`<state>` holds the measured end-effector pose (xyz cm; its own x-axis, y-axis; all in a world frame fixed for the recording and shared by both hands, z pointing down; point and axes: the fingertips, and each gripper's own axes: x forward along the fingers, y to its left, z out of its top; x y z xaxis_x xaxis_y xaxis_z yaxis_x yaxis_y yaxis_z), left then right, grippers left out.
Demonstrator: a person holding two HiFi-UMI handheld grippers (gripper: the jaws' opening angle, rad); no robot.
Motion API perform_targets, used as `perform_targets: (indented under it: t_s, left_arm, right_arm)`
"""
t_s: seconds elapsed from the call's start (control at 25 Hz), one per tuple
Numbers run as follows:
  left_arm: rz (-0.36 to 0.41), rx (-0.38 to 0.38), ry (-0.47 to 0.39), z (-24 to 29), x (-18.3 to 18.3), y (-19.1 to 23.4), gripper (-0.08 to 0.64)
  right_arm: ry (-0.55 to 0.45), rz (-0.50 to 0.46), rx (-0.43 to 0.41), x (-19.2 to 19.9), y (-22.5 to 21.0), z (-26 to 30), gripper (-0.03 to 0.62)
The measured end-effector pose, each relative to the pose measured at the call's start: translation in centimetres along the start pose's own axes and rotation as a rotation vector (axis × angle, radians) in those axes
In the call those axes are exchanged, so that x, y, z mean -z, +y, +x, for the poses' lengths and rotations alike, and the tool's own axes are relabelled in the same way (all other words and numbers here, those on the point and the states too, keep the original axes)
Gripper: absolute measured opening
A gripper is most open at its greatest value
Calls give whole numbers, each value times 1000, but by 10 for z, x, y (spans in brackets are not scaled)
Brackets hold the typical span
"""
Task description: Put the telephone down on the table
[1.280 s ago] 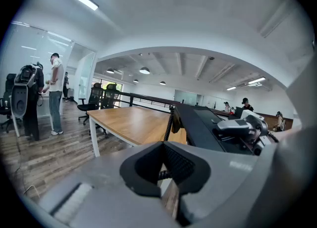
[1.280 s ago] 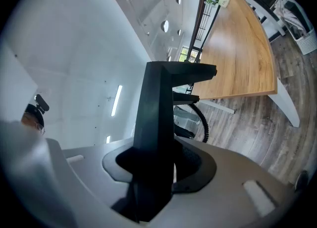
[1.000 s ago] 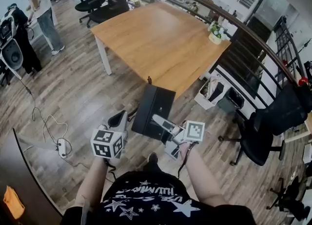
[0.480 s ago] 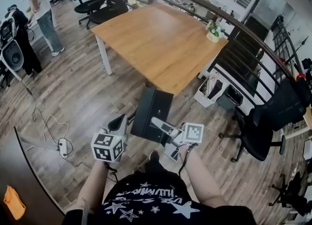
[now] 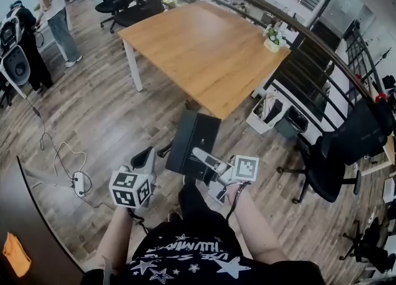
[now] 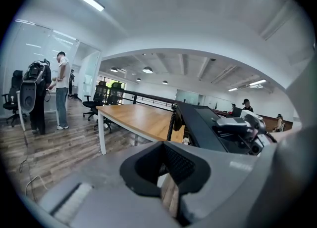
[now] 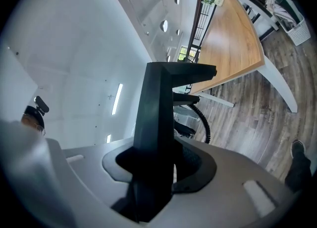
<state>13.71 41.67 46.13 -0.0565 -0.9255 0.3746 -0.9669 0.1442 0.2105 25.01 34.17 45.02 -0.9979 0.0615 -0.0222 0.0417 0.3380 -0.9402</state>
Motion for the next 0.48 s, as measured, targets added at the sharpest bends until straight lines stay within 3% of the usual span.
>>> perform_targets:
  t_s: [0.48]
  left_arm:
    - [3, -37, 12, 54, -22, 39, 2]
  right_arm:
    - [25, 17, -46, -58, -29, 52, 164]
